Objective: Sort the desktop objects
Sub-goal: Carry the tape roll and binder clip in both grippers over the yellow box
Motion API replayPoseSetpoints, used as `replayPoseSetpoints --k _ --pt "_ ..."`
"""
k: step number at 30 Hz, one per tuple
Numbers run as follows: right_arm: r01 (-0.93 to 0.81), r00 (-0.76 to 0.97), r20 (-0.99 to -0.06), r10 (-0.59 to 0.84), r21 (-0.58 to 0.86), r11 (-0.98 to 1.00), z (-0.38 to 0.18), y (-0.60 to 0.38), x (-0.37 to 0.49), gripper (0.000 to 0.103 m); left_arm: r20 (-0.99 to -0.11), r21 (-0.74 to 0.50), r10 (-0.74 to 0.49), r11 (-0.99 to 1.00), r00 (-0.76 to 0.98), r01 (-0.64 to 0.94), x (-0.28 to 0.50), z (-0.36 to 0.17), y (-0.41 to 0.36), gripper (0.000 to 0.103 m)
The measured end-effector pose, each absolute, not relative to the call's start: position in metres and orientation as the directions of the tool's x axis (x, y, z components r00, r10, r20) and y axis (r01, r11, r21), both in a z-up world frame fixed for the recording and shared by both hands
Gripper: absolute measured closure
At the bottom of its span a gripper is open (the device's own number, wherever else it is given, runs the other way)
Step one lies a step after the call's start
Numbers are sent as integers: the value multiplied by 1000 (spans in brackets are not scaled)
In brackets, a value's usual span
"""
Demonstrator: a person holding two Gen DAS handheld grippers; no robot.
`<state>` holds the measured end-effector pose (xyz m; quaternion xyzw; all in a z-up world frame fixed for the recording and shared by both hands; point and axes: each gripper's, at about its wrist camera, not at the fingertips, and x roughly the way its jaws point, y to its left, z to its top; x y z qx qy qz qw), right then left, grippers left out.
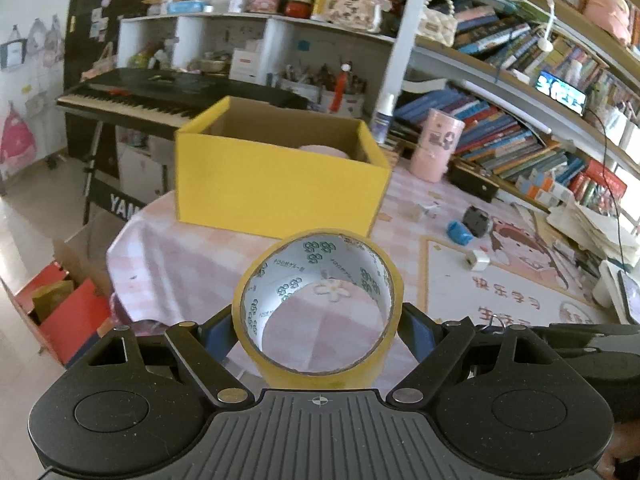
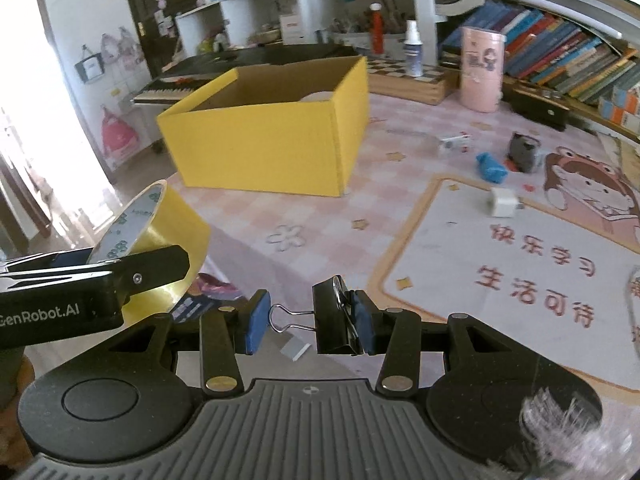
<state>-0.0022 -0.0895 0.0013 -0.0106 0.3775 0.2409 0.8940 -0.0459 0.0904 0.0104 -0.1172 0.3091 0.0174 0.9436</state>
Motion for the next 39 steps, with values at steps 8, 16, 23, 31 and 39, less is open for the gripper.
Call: replayPoseSetpoints --k 8,16,23,31,39 --pt "-479 590 -674 444 151 865 4 -64 -10 61 -584 -211 -14 968 812 -136 -56 11 112 18" --pt "-487 589 -672 449 148 861 7 -54 -12 61 -579 -217 -10 966 815 -142 -59 11 122 18" --pt "-497 587 -670 454 145 856 8 -46 -12 61 -569 -218 -7 965 822 -143 -61 12 129 18" --pt "-508 596 -660 457 131 851 17 -39 -7 61 -559 -233 11 958 829 -170 -56 18 142 18" --pt "-514 614 -625 483 148 845 36 -34 13 61 -510 -225 43 958 859 -181 -40 32 151 18"
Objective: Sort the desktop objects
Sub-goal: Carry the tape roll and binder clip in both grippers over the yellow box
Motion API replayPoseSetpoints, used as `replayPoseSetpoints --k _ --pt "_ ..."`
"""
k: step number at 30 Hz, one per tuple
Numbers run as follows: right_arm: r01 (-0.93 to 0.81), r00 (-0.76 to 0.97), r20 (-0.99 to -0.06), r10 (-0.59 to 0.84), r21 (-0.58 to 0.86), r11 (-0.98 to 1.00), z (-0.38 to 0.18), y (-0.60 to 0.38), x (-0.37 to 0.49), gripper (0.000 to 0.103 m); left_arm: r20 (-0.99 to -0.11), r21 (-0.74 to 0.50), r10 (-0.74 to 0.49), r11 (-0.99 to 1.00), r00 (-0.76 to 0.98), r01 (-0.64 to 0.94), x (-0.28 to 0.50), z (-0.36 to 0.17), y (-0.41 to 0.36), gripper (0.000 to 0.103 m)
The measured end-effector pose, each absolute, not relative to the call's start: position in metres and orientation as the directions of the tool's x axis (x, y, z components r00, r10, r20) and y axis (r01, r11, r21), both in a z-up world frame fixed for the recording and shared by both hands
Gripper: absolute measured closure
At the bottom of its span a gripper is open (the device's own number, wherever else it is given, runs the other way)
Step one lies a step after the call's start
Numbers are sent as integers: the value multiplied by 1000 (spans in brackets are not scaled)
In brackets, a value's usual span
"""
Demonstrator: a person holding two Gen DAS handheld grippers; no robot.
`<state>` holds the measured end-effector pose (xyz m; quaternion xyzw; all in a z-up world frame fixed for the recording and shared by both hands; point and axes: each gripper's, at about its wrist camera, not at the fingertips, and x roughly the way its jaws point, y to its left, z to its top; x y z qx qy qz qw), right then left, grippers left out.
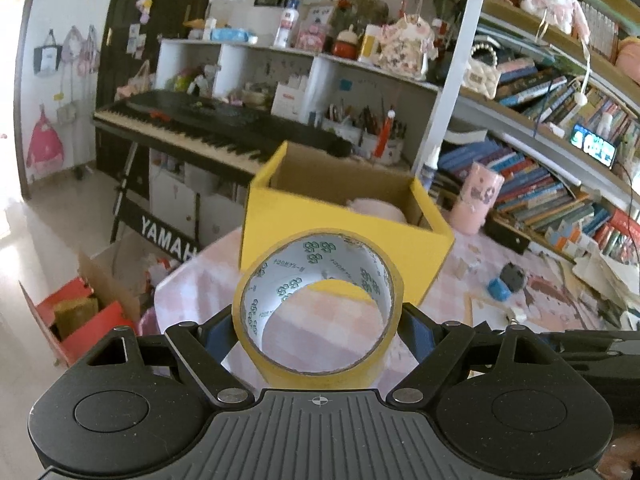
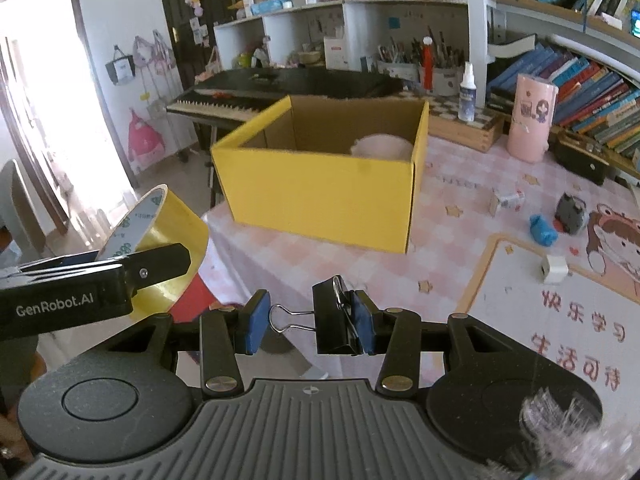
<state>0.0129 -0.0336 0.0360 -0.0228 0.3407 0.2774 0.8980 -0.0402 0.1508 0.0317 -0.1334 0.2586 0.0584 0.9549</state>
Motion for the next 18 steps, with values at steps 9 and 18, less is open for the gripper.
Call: replayPoseSetpoints --k 9,18 --pt "-528 623 -567 538 203 825 58 -25 56 61 -457 -206 78 960 886 -191 -3 53 161 18" --pt "-538 633 -532 563 221 814 71 -18 112 61 -440 -178 93 966 893 -188 48 65 164 18"
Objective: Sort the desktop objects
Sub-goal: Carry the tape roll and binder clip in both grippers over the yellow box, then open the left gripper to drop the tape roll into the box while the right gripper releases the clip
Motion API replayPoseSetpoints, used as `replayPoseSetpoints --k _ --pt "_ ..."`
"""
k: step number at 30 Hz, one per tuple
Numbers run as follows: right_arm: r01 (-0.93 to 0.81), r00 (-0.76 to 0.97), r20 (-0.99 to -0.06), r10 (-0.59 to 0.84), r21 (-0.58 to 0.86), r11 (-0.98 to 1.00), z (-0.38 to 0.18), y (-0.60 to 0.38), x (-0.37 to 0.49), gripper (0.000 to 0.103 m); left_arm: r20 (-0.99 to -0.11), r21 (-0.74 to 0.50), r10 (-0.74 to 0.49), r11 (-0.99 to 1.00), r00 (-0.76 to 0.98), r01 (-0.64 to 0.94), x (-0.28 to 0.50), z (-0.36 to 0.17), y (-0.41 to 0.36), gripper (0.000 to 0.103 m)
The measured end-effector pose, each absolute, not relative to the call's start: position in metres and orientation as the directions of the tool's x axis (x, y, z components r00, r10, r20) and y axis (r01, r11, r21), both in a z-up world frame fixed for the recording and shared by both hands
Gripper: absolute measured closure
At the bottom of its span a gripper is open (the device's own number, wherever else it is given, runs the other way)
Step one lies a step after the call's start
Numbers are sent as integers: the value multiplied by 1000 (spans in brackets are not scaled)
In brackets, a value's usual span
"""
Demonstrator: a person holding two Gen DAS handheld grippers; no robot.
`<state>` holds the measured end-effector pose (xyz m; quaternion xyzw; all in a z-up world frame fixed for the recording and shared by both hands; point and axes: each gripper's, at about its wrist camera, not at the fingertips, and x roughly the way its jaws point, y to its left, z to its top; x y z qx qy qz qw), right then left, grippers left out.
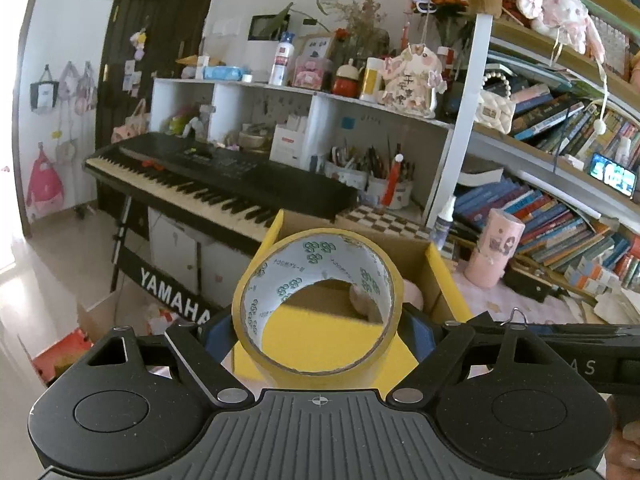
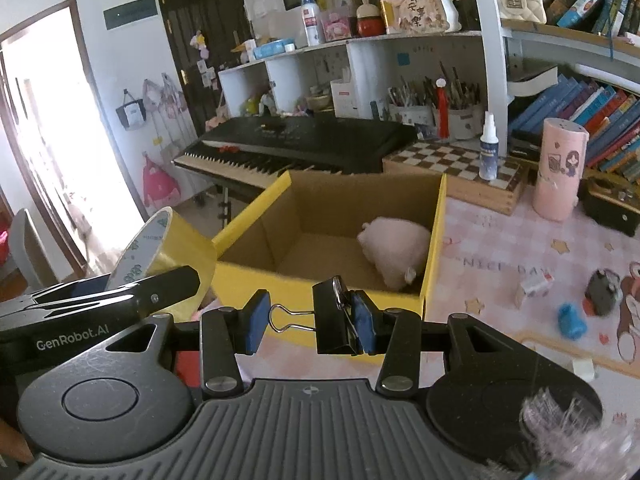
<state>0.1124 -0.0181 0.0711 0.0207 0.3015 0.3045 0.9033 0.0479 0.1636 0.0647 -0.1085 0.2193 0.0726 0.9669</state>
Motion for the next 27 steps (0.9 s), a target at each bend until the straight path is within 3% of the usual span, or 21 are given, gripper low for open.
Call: replayPoseSetpoints --k 12,27 --pt "-540 640 -512 573 231 809 75 -22 179 61 -449 -143 117 969 886 -201 105 67 158 18" --pt "-573 596 -544 591 227 787 60 -15 241 61 -547 -65 132 978 827 -199 165 40 146 18"
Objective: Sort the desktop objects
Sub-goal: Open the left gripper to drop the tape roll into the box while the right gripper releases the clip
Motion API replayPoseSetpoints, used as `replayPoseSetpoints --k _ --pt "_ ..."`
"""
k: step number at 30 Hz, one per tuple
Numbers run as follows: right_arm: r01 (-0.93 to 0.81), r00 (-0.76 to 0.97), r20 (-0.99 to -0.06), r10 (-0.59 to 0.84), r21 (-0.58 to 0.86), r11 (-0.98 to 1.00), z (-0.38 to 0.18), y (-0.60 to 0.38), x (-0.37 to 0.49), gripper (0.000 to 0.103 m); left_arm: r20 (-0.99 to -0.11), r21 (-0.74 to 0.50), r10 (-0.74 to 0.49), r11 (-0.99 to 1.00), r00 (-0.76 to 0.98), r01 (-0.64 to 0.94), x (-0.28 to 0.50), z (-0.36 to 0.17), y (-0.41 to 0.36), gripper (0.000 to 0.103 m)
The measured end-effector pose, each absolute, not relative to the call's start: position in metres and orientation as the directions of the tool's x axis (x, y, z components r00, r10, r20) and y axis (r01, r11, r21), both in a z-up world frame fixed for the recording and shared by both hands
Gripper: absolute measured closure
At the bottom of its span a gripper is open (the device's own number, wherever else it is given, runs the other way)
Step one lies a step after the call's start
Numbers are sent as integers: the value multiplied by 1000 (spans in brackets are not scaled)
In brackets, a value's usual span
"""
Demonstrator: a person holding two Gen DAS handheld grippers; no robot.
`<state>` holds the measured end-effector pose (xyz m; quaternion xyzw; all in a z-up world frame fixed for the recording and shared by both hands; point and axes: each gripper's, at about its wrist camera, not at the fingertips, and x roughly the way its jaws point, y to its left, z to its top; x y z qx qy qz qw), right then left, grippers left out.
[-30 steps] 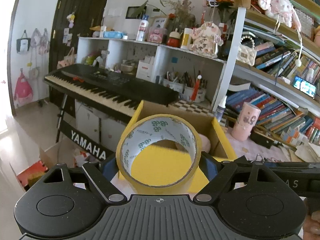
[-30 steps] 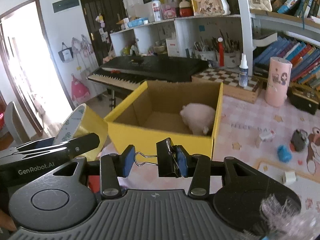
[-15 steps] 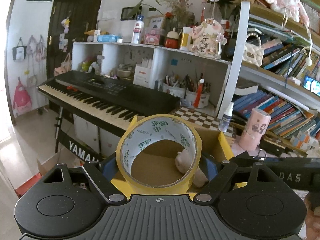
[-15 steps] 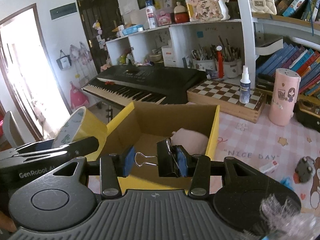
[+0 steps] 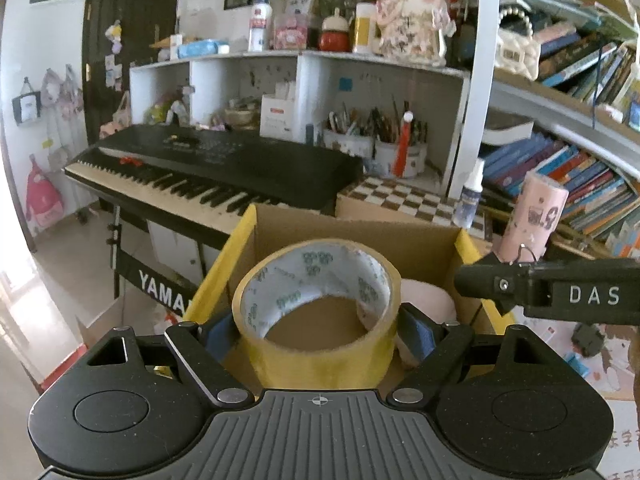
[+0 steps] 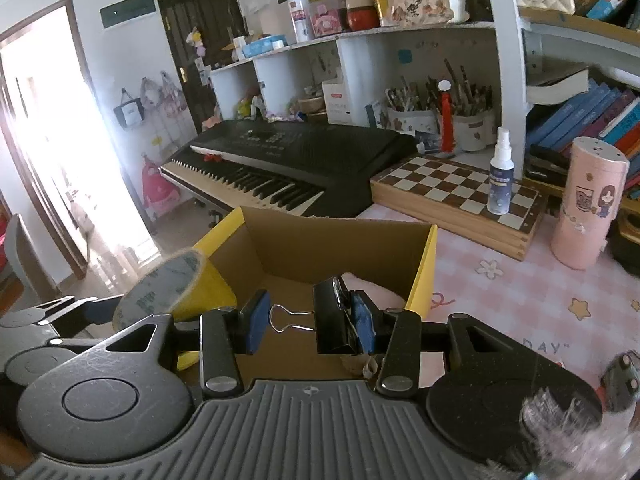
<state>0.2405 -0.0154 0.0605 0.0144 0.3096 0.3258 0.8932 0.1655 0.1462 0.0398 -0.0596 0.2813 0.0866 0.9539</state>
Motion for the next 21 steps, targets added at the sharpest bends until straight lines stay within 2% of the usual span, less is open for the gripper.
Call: replayPoseSetpoints --k 7,12,21 --pt "-611 544 -585 601 214 762 48 -4 260 61 -611 2 128 987 781 -161 187 26 136 18" --pt "-652 495 -626 602 191 734 37 9 266 61 -663 -1 119 987 739 -160 195 14 135 18" --pt "-694 462 -682 567 120 710 18 28 276 61 -684 31 127 989 718 -145 198 5 129 18"
